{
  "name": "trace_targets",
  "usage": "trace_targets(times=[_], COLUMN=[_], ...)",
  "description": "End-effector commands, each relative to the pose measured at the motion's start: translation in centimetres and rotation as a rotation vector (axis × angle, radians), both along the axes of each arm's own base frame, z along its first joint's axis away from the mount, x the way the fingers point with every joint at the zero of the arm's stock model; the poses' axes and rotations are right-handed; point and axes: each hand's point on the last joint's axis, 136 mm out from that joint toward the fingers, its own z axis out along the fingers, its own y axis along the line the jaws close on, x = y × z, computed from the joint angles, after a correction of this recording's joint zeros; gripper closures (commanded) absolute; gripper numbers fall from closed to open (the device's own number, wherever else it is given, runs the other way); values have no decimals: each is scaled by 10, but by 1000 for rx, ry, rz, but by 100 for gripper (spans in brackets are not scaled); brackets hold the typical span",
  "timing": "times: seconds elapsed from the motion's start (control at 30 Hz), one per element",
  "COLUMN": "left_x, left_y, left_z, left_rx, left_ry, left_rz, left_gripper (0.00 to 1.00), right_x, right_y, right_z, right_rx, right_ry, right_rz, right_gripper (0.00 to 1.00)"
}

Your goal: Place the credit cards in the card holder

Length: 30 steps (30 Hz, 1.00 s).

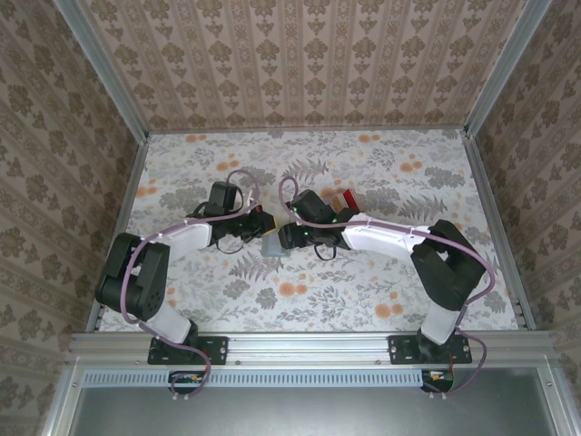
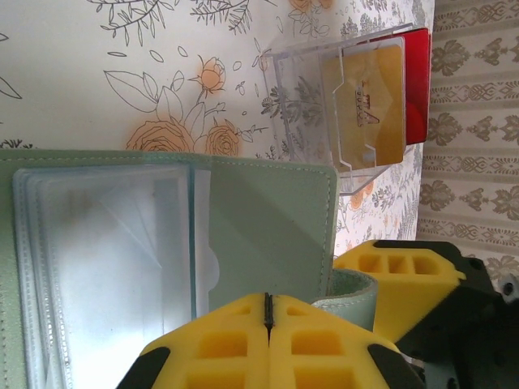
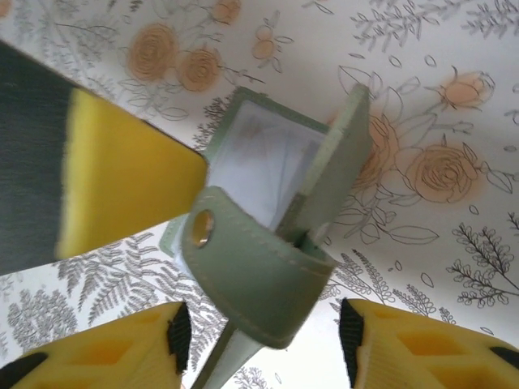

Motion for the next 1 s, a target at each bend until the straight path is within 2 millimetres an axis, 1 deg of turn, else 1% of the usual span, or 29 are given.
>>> trace_targets(times=[0.0, 0.1, 0.13, 0.17, 0.2, 0.27, 0.37, 0.47, 0.57, 0.67, 0.73, 0.83, 0.97], left_x=[1, 1, 1, 1, 0, 1, -2, -6, -11, -17, -18, -15, -9], left_y=[-1, 1, 3, 5, 6, 11, 22, 35, 53, 68, 69, 63, 54], left_z=[5, 5, 4, 4, 3, 2, -4, -9, -18, -26, -26, -25, -24], left_rx=[8, 12, 14, 15, 18, 33, 61, 60, 89, 128, 117, 86, 50], left_ry=[-17, -18, -15, -16, -13, -18, -10, 11, 25, 38, 40, 39, 38], left_rz=[-7, -3, 1, 4, 6, 16, 34, 60, 97, 115, 116, 108, 98], left_gripper=[100, 99, 97, 93, 88, 71, 60, 53, 49, 45, 45, 44, 44], right_x=[4, 6, 7, 7, 6, 6, 5, 5, 5, 7, 7, 9, 10], right_y=[-7, -16, -20, -24, -27, -33, -40, -49, -58, -60, -58, -53, -54], right_z=[-8, -14, -15, -18, -20, -29, -48, -65, -76, -84, -88, -88, -88], right_rx=[-46, -53, -54, -54, -54, -56, -54, -62, -57, -67, -69, -55, -63], right_ry=[-4, 8, 11, 15, 20, 41, 81, 115, 136, 150, 162, 166, 164], right_rz=[-33, -55, -68, -78, -86, -101, -127, -151, -174, -178, -168, -160, -163], right_gripper=[55, 68, 73, 76, 77, 78, 78, 78, 78, 78, 78, 78, 78])
